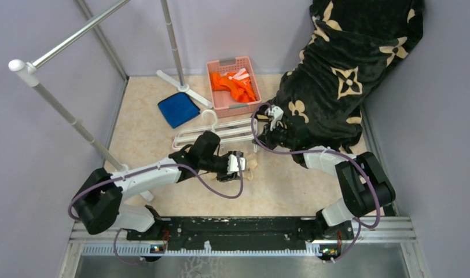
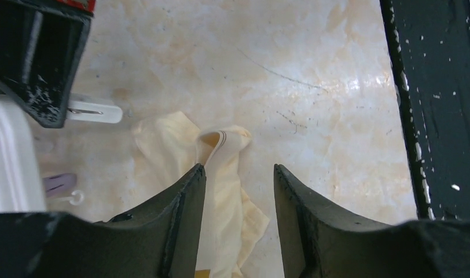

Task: Clip the underwear to the hanger
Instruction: Clamp the underwear onto the hanger.

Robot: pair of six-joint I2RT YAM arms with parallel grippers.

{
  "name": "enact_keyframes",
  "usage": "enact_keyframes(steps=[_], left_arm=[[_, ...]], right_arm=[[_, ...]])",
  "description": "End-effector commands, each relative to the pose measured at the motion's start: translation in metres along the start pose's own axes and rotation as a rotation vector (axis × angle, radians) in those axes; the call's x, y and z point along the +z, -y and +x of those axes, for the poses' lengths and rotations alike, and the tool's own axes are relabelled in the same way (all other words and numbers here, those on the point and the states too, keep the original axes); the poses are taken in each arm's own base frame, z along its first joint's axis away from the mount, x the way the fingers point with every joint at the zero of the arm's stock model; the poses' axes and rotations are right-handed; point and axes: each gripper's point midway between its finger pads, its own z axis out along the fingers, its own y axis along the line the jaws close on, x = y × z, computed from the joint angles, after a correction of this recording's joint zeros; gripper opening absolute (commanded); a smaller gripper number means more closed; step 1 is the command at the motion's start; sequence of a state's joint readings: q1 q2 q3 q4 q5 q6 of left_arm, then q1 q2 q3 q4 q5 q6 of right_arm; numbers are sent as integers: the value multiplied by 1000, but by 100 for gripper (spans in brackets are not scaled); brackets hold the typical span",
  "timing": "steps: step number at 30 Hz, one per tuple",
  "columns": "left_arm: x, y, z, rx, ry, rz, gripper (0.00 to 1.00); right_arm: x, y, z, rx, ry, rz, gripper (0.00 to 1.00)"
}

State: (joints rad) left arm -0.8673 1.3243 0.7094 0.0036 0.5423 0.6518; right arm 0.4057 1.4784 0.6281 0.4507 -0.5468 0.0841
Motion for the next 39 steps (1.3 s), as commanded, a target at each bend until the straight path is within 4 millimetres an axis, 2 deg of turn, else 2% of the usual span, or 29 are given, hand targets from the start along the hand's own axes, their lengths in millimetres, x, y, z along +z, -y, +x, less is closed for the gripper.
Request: enact_keyframes(steps=[1, 7, 15, 23, 30, 35, 39], left_arm=[[6, 9, 0, 38, 45, 177, 53], [23, -3, -4, 58, 51, 249, 53], [33, -8, 13, 51, 11, 277, 54], [33, -16, 34, 17, -33, 264, 52], [28, -29, 36, 15, -32, 227, 52], [23, -28, 42, 6, -53, 221, 46], [19, -24, 39, 3, -46, 222, 41]], right_arm=[[2, -12, -32, -56, 102, -48, 0], [1, -11, -31, -60, 97, -44, 0], [1, -12, -30, -59, 92, -47, 0], [2, -12, -30, -59, 87, -53, 0], [3, -11, -29, -58, 84, -51, 0], [3, -11, -29, -61, 85, -51, 0], [4, -11, -27, -60, 81, -52, 0]])
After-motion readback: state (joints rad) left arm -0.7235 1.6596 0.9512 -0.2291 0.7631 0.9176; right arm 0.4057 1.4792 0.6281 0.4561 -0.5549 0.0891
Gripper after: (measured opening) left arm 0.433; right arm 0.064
